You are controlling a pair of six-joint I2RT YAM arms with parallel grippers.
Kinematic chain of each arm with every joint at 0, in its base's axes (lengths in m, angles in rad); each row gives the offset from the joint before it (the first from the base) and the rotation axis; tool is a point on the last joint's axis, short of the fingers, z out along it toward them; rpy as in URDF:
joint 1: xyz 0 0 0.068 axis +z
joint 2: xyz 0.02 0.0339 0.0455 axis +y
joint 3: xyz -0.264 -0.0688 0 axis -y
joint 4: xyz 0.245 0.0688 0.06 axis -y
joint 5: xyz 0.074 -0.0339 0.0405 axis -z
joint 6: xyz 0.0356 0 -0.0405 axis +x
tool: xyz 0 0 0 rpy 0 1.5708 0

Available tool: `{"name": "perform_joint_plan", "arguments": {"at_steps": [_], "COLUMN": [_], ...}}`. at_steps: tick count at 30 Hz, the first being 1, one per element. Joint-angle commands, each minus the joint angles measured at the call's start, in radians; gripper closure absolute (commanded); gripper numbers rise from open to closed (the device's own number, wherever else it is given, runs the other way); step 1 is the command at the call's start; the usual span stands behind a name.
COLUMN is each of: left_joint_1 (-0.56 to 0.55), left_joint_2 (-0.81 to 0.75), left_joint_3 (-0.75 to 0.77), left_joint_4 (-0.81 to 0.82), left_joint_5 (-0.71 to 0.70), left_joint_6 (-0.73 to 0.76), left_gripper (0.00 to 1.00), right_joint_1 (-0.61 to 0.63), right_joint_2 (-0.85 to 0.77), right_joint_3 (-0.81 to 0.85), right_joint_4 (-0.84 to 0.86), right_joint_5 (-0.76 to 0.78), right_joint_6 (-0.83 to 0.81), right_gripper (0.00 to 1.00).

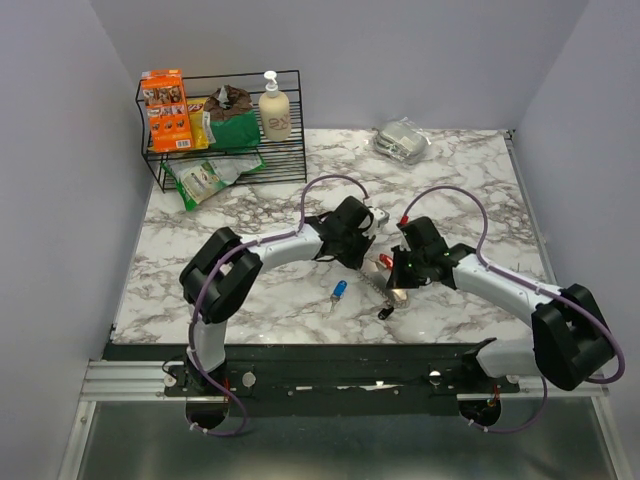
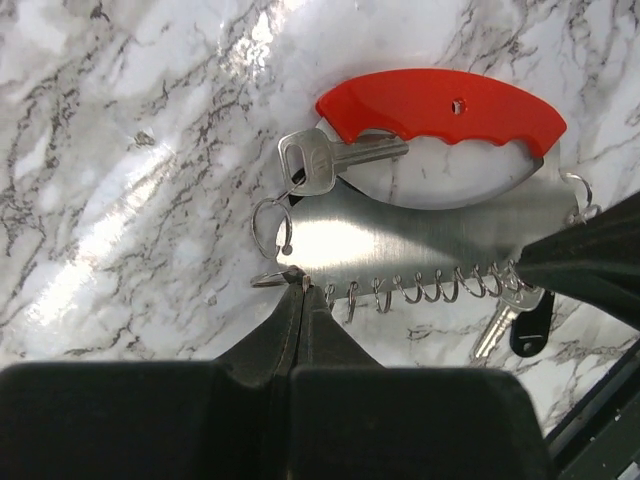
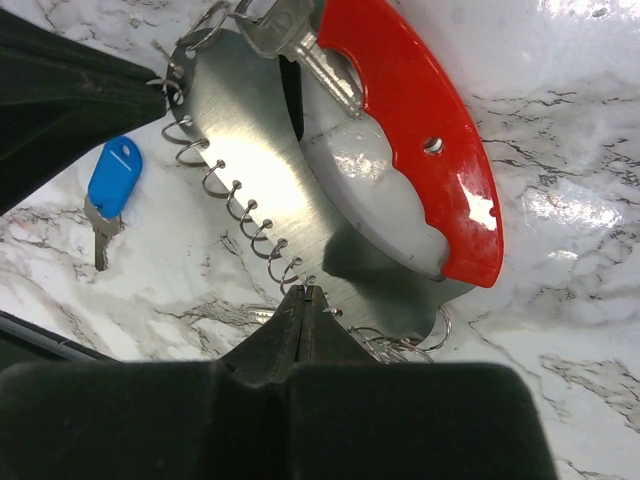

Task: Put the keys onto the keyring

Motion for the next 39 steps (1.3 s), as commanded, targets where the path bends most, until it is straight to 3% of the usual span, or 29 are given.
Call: {"name": "perform_joint_plan", "arguments": {"at_steps": [1,5,8,9,12,19,26,30,33,39], "left_joint_1": [0.002,0.002,0.003,0.002,0.003,0.029,0.120,0.224,0.288,0.305], "left_joint_2": [0.036,0.038,0.021,0.010,-0.047,-0.177,-0.252,-0.297,-0.328,-0.355], "left_joint_3": [0.059,0.081,0.076,0.072,0.030,-0.052,-0.225,-0.364,-0.460,-0.522], "left_joint_4": [-0.050,-0.062,-0.067,-0.067,-0.033,0.040,0.181,0.347,0.496,0.591], "left_joint_5": [-0.046,-0.055,-0.081,-0.120,-0.158,-0.144,0.050,0.287,0.371,0.425], "left_joint_6": [0.047,0.061,0.063,0.057,0.049,0.018,-0.070,-0.174,-0.236,-0.268], "left_gripper": [1.00,0.95,0.69,0.50,0.35,0.34,0.37,0.39,0.41,0.41], "right_joint_1": [0.007,0.007,0.007,0.005,0.007,0.007,0.007,0.007,0.007,0.005], "right_joint_2": [-0.032,-0.043,-0.101,-0.112,-0.159,-0.126,-0.075,-0.038,-0.003,0.089], "right_joint_3": [0.016,0.035,0.020,0.014,0.003,0.036,0.050,0.064,0.069,0.093], "right_joint_4": [-0.015,-0.007,0.028,0.040,0.071,0.090,0.140,0.215,0.287,0.396], "right_joint_5": [0.031,0.040,0.059,0.063,0.062,0.036,-0.001,-0.041,-0.093,-0.170], "right_joint_6": [0.005,-0.008,-0.013,-0.013,-0.016,-0.039,-0.056,-0.073,-0.082,-0.093], "right_gripper": [0.99,0.99,0.99,0.99,0.96,0.86,0.75,0.53,0.39,0.31]}}
